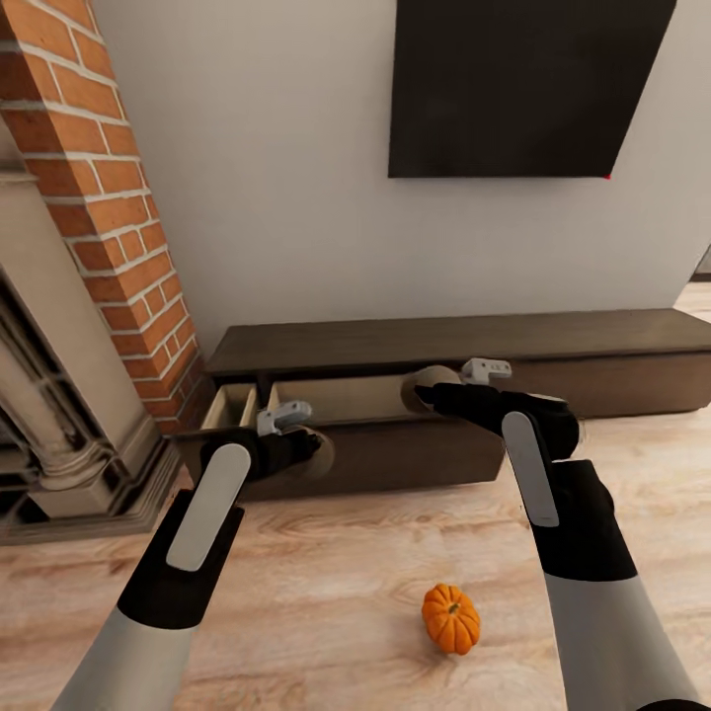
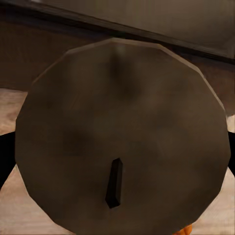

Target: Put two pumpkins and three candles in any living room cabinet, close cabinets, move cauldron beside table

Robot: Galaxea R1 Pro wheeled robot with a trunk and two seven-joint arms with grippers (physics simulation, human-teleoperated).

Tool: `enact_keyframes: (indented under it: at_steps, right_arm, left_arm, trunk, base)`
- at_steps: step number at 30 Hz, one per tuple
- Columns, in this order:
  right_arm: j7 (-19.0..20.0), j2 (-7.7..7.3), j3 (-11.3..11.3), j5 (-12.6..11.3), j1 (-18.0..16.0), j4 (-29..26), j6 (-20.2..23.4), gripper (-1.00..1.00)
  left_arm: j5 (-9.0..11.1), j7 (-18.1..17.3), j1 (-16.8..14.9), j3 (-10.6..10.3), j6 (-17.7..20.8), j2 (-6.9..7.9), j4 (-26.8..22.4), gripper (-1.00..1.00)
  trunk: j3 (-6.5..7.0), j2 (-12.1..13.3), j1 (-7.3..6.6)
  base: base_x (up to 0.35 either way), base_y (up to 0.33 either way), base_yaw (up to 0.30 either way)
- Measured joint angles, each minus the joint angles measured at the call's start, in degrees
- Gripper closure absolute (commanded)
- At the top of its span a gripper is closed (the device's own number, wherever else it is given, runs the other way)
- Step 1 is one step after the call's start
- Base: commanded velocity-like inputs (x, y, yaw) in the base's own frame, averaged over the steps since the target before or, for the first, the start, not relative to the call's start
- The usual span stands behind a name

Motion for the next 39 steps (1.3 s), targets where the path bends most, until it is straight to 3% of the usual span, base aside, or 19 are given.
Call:
enact_keyframes:
  at_steps: [8,17,32,39]
  right_arm:
    - [-0.05,-0.02,0.08,-0.04,0.0,0.04,0.0,1.0]
    - [-0.26,-0.03,-0.03,0.04,0.0,0.06,0.01,1.0]
    - [-0.25,-0.04,-0.45,-0.15,-0.3,0.23,0.03,1.0]
    - [-0.24,-0.13,-0.47,-0.22,-2.47,4.74,0.02,1.0]
  left_arm:
    - [-0.08,-0.42,-0.51,-0.05,0.4,-0.1,-0.01,1.0]
    - [-0.1,-0.52,-0.53,-0.33,0.51,-0.25,0.05,1.0]
    - [-0.41,-0.6,-0.48,-0.42,-0.01,-0.22,0.21,1.0]
    - [-0.59,-0.52,-0.46,-0.13,0.09,-0.15,1.06,1.0]
  trunk:
    - [0.0,0.0,0.0]
    - [0.0,0.0,0.01]
    - [3.32,0.19,-0.37]
    - [4.87,0.29,-0.55]
  base:
    - [0.212,0.286,0.259]
    - [0.18,0.251,0.048]
    - [0.01,0.014,0.001]
    - [0.0,0.0,-0.002]
